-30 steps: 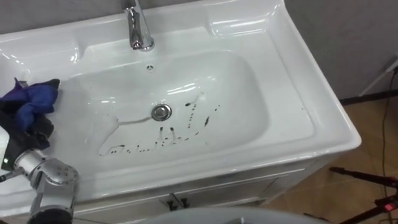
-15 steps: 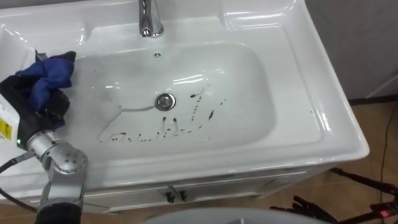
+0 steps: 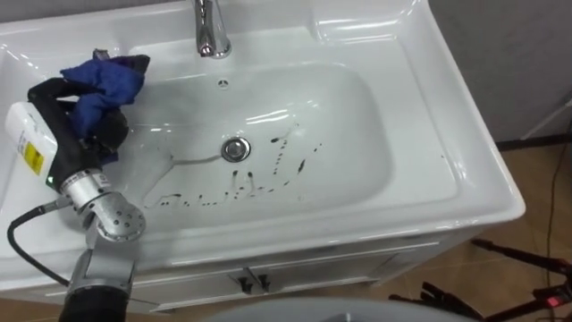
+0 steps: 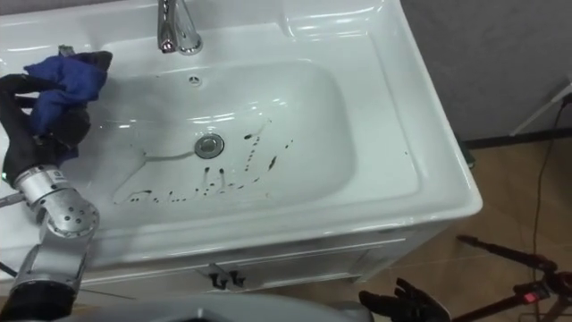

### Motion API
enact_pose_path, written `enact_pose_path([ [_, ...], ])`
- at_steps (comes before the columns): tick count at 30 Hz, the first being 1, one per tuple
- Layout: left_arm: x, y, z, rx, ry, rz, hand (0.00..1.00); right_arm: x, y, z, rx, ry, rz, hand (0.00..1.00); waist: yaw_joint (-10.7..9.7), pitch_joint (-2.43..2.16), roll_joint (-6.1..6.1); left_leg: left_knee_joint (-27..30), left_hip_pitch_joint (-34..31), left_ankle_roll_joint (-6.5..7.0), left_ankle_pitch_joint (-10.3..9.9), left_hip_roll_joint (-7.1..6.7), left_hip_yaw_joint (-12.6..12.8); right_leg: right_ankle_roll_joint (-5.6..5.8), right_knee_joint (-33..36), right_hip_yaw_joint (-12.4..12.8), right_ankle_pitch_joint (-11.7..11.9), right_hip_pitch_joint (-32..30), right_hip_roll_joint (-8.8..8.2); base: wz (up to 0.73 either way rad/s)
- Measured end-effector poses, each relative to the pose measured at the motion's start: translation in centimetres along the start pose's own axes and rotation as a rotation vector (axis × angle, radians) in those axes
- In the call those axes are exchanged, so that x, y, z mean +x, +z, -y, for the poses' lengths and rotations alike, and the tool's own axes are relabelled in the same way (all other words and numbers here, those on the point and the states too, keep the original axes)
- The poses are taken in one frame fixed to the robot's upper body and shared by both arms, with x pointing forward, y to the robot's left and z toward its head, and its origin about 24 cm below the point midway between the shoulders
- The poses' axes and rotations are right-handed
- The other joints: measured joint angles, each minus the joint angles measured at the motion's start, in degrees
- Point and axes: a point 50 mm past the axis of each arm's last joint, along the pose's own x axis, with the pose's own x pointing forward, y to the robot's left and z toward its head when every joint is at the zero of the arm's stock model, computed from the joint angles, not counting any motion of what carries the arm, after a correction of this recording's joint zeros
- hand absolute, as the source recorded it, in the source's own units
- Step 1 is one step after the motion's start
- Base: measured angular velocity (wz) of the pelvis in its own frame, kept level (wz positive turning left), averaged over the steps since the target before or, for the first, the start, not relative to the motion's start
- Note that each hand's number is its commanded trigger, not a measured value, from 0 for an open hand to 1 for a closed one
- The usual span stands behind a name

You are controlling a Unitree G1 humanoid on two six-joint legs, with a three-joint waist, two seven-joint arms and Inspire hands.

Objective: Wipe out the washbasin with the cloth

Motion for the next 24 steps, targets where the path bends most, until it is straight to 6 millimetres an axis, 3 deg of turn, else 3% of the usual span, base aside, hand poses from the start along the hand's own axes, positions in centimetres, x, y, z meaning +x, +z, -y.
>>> enact_pose_path([
  [11, -0.5, -0.3, 0.0, 0.093, -0.031, 0.053, 1.0, -0.1, -0.1, 0.3, 0.003, -0.008, -0.003, 0.0, 1.11, -0.14, 0.43, 0.0, -0.37, 0.0, 0.0, 0.0, 0.04, 0.0, 0.7, 0.79, 0.0, -1.02, 0.01, -0.02],
  [24, -1.4, -1.8, 0.2, 0.174, -0.106, 0.031, 1.0, -0.2, -0.1, 0.5, 0.002, -0.013, -0.004, 0.0, 0.53, 0.02, 0.75, 0.16, -0.85, 0.0, 0.0, 0.01, 0.47, -0.01, 0.78, 1.2, 0.0, -1.39, -0.02, -0.01],
])
